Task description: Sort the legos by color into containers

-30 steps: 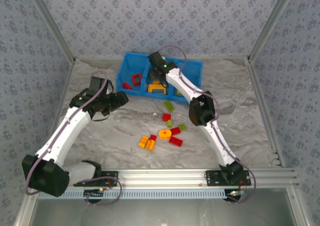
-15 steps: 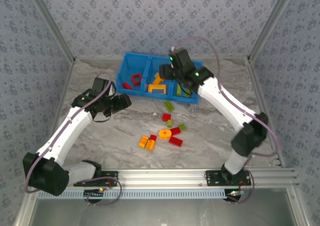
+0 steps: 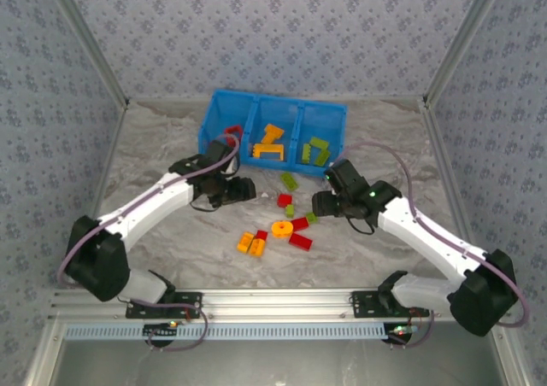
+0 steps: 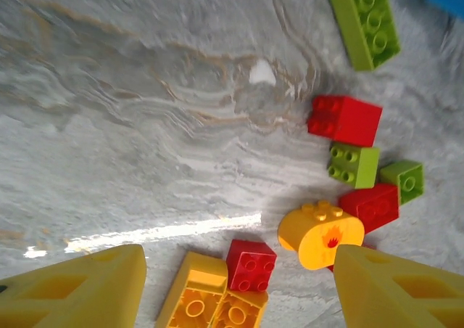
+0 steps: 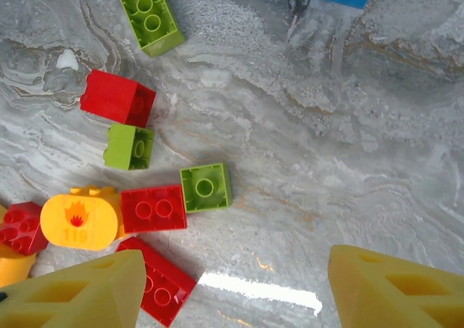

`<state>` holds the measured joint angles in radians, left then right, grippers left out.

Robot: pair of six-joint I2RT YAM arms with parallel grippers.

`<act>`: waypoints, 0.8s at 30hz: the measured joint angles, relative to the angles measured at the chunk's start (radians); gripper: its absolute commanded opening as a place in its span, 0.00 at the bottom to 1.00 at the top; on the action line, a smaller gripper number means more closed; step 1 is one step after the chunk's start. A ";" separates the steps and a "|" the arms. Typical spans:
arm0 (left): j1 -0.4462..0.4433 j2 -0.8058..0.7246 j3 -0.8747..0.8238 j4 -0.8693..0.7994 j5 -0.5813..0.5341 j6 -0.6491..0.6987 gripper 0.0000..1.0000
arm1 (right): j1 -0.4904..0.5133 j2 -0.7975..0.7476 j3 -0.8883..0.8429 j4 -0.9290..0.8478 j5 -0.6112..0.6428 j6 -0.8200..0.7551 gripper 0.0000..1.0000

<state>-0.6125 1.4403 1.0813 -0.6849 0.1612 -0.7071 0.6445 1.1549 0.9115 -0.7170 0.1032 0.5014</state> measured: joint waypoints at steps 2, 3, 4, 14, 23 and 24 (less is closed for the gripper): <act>-0.034 0.023 0.004 -0.040 -0.008 0.000 0.69 | 0.000 -0.025 -0.003 -0.012 0.001 0.007 0.70; -0.045 0.027 0.005 -0.060 -0.014 0.001 0.68 | -0.001 -0.032 -0.003 -0.014 0.001 0.007 0.71; -0.058 0.029 0.004 -0.093 -0.016 0.003 0.67 | -0.002 -0.039 -0.003 -0.014 0.000 0.007 0.70; -0.179 -0.002 -0.075 -0.229 -0.016 0.021 0.61 | -0.032 -0.049 -0.003 -0.024 -0.030 -0.002 0.70; -0.206 0.071 -0.110 -0.215 -0.030 0.058 0.64 | -0.074 -0.058 -0.003 -0.043 -0.063 -0.021 0.71; -0.208 0.077 -0.110 -0.208 -0.030 0.063 0.64 | -0.076 -0.058 -0.003 -0.043 -0.064 -0.021 0.71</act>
<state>-0.8204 1.5173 0.9710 -0.8928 0.1310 -0.6437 0.5686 1.0973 0.9081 -0.7605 0.0387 0.4801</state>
